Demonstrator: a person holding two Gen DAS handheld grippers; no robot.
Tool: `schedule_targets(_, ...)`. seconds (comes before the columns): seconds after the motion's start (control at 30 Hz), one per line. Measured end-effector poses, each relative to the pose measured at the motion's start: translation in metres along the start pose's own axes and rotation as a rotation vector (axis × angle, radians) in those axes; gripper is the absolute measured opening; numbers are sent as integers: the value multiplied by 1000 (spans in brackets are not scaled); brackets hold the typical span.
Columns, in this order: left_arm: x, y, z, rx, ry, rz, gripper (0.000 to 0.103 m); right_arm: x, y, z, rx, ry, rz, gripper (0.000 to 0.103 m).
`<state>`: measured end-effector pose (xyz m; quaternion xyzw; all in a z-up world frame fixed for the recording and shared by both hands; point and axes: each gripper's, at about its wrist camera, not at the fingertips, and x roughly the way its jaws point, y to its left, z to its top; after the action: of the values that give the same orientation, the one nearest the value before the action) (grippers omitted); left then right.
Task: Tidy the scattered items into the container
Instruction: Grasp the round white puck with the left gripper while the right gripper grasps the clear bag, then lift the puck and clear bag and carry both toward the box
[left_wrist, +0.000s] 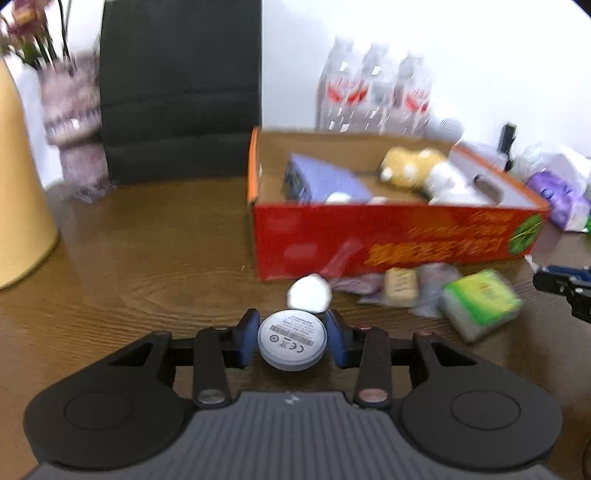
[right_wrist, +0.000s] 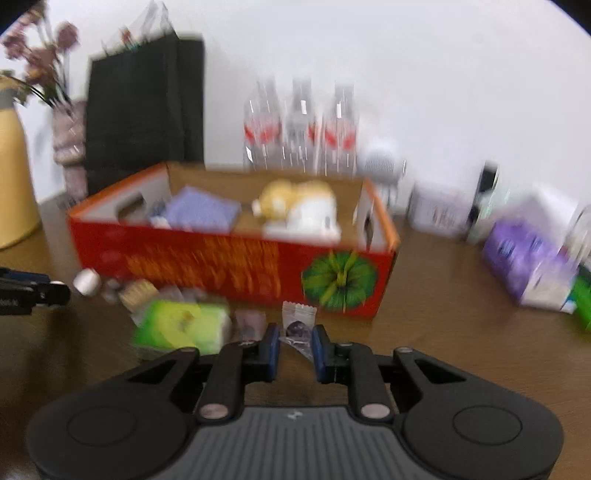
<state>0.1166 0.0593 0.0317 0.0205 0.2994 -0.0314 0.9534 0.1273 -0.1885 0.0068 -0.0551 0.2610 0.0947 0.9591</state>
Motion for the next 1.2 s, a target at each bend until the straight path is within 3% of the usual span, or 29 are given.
schedule_targets(0.1, -50, -22, -1, 35, -106, 9, 39, -42, 7, 0, 11, -77, 21, 17)
schedule_targets(0.27, -120, -63, -31, -9, -211, 13, 40, -103, 20, -28, 36, -141, 39, 17)
schedule_targets(0.4, -142, -78, -65, -97, -190, 8, 40, -135, 25, -65, 49, -118, 121, 17)
schedule_targets(0.7, -165, -110, -116, -80, -128, 23, 40, -167, 37, -102, 20, -76, 114, 17)
schedule_targets(1.2, -180, -114, -130, -62, -123, 52, 40, -183, 45, -111, 23, -65, 80, 17)
